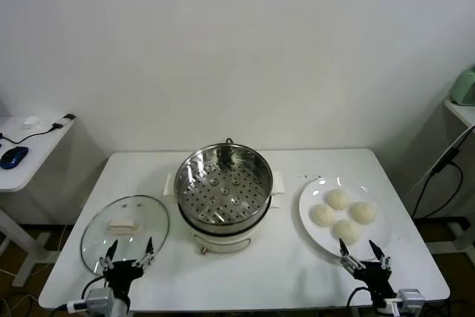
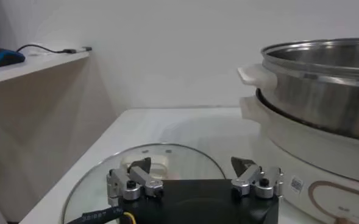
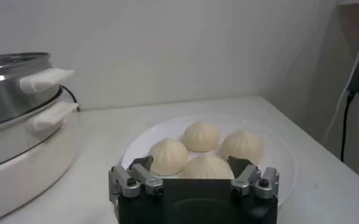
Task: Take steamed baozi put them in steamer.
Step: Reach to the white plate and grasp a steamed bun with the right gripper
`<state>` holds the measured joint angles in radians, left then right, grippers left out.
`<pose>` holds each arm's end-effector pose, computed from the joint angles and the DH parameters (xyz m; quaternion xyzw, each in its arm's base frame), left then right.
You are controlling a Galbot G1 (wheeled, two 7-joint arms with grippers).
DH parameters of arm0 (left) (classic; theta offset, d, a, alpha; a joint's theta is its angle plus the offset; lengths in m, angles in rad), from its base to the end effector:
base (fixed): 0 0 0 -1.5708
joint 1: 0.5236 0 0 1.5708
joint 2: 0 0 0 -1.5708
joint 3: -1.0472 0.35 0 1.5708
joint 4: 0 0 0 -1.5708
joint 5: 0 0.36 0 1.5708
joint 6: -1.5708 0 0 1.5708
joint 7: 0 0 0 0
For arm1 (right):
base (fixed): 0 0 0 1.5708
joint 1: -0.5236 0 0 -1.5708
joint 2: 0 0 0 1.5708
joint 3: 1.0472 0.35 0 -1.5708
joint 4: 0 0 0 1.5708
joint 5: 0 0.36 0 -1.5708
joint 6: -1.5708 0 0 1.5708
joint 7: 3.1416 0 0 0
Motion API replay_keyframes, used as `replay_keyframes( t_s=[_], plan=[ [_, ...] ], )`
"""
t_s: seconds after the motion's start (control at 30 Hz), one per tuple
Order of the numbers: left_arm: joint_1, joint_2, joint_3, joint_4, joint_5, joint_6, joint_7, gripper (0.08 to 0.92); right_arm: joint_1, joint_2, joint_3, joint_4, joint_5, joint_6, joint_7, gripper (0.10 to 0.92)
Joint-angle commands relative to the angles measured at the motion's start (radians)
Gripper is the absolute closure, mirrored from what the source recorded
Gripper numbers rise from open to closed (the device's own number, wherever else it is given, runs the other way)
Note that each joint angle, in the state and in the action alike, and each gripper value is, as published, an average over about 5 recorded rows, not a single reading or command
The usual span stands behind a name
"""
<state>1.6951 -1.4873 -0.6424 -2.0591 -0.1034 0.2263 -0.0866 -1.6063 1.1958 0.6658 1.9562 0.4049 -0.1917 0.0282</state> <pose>0.1447 0.0527 -0.3319 0.0755 -0.9793 -0.0200 0.1869 0.1832 -0.1226 -0.3298 -0.0061 -0.9854 -0.0001 0.1700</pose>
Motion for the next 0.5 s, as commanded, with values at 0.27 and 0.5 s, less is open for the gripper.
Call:
replay_keyframes(
  t_s=[0.27,0.5],
  plan=[
    [-0.005,0.012,0.005,-0.008,-0.017,0.001,-0.005,0.177,0.553,-0.324,-0.140,-0.236,-0.007,-0.206,-0.084,0.203],
    [-0.006,0.016,-0.007,-0.024,-0.033,-0.003,-0.006,0.177,1.047,-0.686,-0.696,-0.495,-0.142,-0.181,-0.565,0.203]
  ],
)
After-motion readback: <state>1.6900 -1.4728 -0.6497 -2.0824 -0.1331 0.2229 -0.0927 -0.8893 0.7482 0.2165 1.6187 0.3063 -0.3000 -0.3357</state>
